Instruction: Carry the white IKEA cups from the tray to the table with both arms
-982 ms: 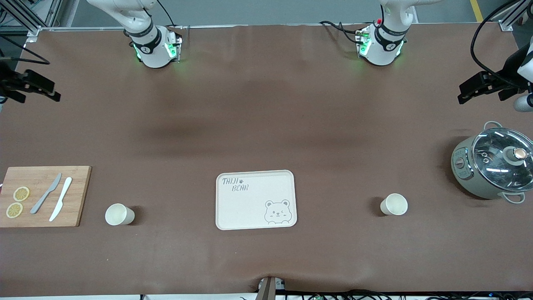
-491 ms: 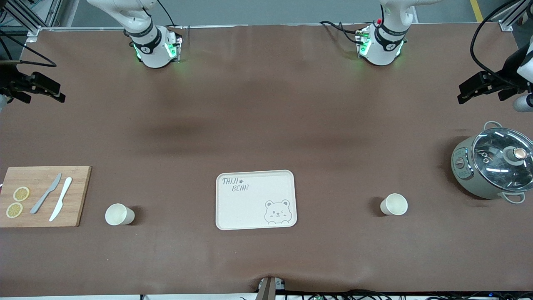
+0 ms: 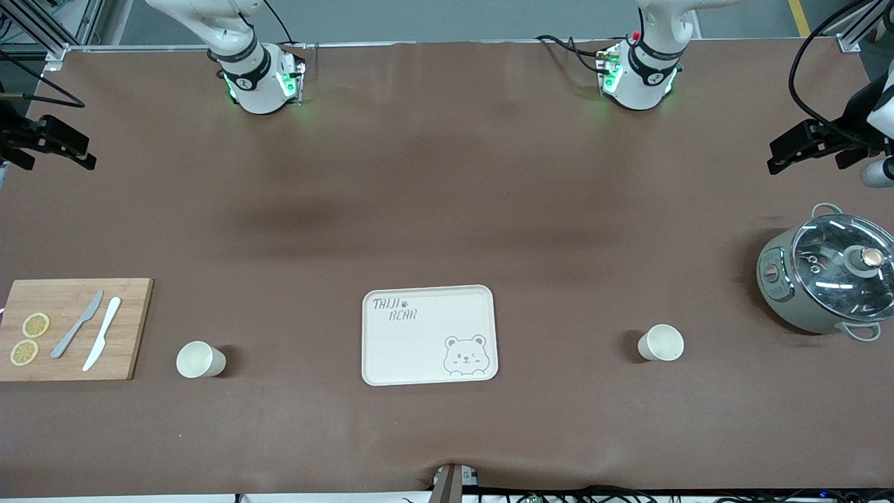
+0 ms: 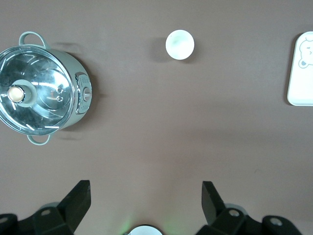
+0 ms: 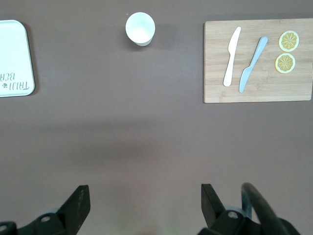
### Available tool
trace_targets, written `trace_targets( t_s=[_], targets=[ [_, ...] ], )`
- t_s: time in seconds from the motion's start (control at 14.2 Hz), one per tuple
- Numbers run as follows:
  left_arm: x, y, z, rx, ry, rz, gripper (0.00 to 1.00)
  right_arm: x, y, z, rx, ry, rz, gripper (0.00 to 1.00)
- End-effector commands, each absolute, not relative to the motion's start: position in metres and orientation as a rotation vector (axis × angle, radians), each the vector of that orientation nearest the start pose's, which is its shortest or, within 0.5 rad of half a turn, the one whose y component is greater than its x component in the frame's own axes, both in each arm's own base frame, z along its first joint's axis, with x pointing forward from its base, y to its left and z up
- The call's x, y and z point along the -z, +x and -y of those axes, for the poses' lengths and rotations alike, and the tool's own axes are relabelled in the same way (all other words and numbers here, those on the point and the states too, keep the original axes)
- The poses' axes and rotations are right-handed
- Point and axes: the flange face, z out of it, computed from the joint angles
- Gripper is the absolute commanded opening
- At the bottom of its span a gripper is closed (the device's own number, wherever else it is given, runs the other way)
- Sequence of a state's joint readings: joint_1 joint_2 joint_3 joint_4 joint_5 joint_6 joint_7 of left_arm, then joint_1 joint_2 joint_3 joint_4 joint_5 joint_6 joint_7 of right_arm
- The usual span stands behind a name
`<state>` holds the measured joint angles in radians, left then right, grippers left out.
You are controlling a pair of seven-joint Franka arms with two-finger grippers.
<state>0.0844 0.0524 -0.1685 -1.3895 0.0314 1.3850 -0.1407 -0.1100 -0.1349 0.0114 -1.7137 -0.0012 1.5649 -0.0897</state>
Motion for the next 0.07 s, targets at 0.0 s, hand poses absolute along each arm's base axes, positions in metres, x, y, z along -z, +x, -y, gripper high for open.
trace_targets(
  t_s=[0.0],
  targets=[
    [-0.6685,0.5432,0.0393,-0.07,-3.128,0.082,1.0,-0.6409,0.5049,0.0491,0.018,-3.168,-0.025,1.0]
  ],
)
